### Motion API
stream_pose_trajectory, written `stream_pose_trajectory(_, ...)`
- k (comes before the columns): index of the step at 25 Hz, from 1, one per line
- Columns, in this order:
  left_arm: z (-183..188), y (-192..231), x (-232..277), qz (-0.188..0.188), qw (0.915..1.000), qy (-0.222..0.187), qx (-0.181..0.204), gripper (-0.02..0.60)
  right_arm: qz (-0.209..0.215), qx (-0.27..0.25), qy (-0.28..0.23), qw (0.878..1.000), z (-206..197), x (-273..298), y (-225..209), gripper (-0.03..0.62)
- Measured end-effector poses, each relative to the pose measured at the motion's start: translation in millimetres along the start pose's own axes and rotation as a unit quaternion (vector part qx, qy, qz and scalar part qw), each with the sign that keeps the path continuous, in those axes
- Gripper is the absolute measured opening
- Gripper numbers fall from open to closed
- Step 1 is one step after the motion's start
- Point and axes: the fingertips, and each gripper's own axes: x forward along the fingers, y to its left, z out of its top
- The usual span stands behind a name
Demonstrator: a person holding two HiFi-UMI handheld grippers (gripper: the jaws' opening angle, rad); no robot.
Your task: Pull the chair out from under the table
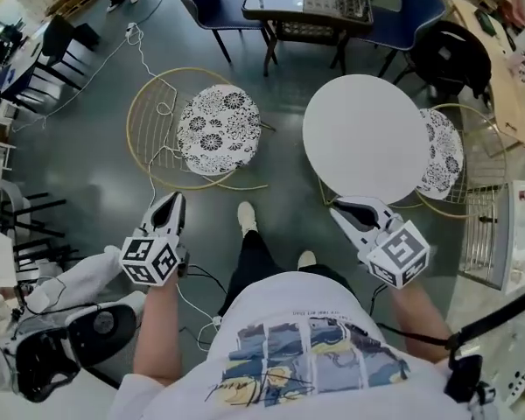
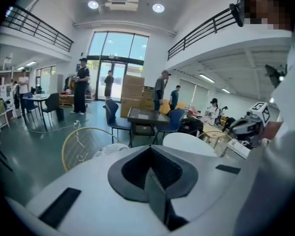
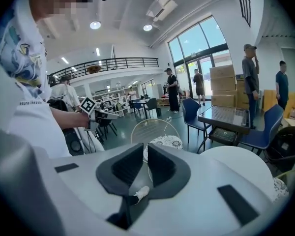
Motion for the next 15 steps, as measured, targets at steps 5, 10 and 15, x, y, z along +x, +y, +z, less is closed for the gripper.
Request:
stream_pose_trajectory(5,-24.3,-131.5,-31.4,-0.105,0.9933,0.041,0.027,0.009,0.04,-0.015,0.0,0.999,-9.8,-28.7,26.6,0.02)
stream_pose_trajectory(10,-19.3,-220.3,-60.8,-0.211,0.9714,0.051,0.097,0.009,0.036,-0.028,-0.012,0.999,-2.1,-49.0,59.9,0.018)
stream_pose_trajectory(15,-19.9,-247.8,-92.6,-0.281,0.9496,0.033,0.135,0.009,0.028,-0.035,-0.014,0.999,-5.6,-43.5,102.1,0.018)
